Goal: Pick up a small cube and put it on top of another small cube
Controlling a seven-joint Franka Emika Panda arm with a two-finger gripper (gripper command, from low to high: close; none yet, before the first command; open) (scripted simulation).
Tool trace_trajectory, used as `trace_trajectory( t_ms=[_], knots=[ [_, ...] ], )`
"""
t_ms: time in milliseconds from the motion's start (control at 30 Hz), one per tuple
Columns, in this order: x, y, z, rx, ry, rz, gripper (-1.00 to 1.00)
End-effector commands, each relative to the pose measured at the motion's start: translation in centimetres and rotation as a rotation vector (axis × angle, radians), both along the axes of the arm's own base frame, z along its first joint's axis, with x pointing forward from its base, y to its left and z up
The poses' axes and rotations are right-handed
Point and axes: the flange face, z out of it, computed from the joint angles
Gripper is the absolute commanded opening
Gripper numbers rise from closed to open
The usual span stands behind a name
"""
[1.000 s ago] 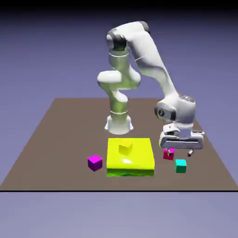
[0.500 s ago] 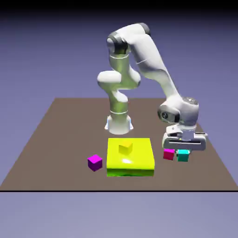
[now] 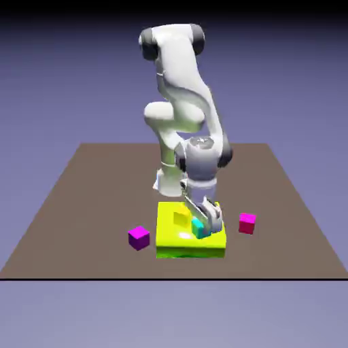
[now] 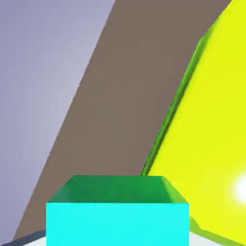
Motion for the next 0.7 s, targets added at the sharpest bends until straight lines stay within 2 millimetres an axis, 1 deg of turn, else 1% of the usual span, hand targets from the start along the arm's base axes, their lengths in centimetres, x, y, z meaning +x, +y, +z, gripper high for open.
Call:
trace_trajectory(
  t_ms=[0,100,200,300,333,367,500,633,667],
  knots=[
    [-0.4,-1.7,0.2,0.001,0.002,-0.084,-1.0],
    [-1.9,-6.9,0.8,0.007,0.002,-0.338,-1.0],
    [-4.1,-11.7,1.3,0.011,0.002,-0.591,-1.0],
    [-6.7,-14.6,0.9,-0.008,0.035,-0.764,-1.0],
    [-7.1,-14.7,0.6,-0.018,0.05,-0.775,-1.0],
    [-7.2,-14.7,0.6,-0.018,0.05,-0.775,-1.0],
    [-6.9,-15.0,-2.7,-0.021,0.047,-0.779,-1.0],
    [-7.2,-14.8,-6.4,-0.018,0.05,-0.775,-1.0],
    [-7.2,-14.8,-6.4,-0.018,0.05,-0.775,1.0]
  ],
)
